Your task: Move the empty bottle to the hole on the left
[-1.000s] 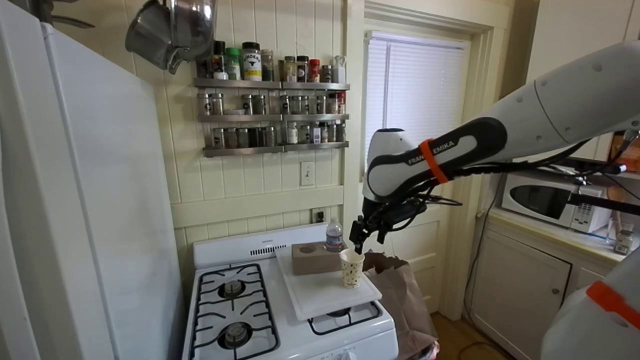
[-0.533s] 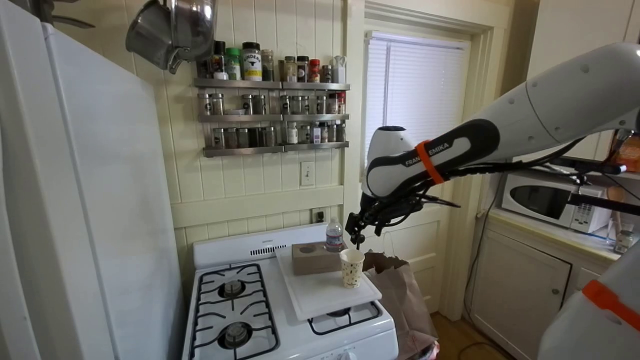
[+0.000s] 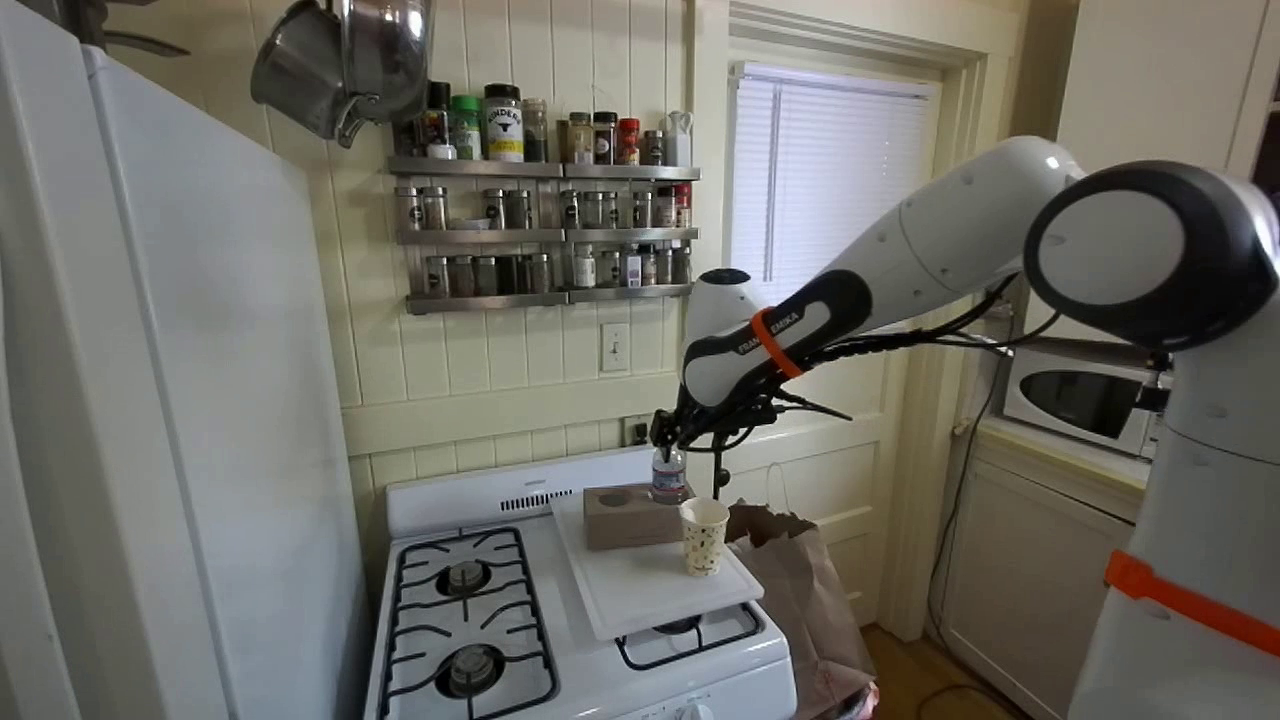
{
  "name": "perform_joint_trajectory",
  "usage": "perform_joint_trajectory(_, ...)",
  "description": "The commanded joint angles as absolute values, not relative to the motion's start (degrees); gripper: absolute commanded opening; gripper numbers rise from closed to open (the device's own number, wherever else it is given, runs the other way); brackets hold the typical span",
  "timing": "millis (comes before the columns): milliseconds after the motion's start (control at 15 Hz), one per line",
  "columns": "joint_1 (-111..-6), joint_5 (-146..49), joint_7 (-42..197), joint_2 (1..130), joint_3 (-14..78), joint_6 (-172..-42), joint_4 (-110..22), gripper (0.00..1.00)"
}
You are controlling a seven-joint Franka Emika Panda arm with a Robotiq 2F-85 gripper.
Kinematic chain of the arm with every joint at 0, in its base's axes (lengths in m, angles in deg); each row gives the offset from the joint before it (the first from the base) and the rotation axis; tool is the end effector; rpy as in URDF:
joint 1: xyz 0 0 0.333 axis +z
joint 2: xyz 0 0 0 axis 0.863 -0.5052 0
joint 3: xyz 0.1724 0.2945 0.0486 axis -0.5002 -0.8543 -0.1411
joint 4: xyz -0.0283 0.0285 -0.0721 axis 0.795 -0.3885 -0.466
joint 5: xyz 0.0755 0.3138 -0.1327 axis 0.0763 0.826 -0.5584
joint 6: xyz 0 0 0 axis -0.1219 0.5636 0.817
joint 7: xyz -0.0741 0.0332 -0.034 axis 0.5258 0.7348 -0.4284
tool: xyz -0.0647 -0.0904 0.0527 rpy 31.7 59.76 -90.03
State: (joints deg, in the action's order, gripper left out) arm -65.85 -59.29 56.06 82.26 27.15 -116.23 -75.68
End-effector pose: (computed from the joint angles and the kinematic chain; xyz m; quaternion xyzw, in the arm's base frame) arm 0.5312 -0.0493 0.4742 0.9639 -0.1829 0.1863 0.0524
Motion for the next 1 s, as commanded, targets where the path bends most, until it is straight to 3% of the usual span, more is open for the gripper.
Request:
perform_joint_trajectory(0,-64.0,-65.1,47.8,74.7,29.1,-114.3,-66.3,1.0)
perform_joint_trajectory(333,-61.5,-66.2,43.5,70.3,32.5,-114.1,-59.9,1.0)
perform_joint_trajectory(400,-61.1,-66.2,43.3,69.6,33.0,-114.4,-59.1,0.91)
perform_joint_trajectory(467,-60.8,-65.8,43.6,68.9,33.4,-114.5,-58.4,0.73)
perform_joint_trajectory(733,-59.6,-65.6,44.1,67.0,34.8,-114.2,-56.5,0.42)
perform_joint_trajectory(800,-59.3,-65.8,44.1,66.7,35.1,-113.7,-56.1,0.73)
perform_joint_trajectory(933,-58.7,-66.2,44.2,66.5,35.8,-113.0,-55.9,0.79)
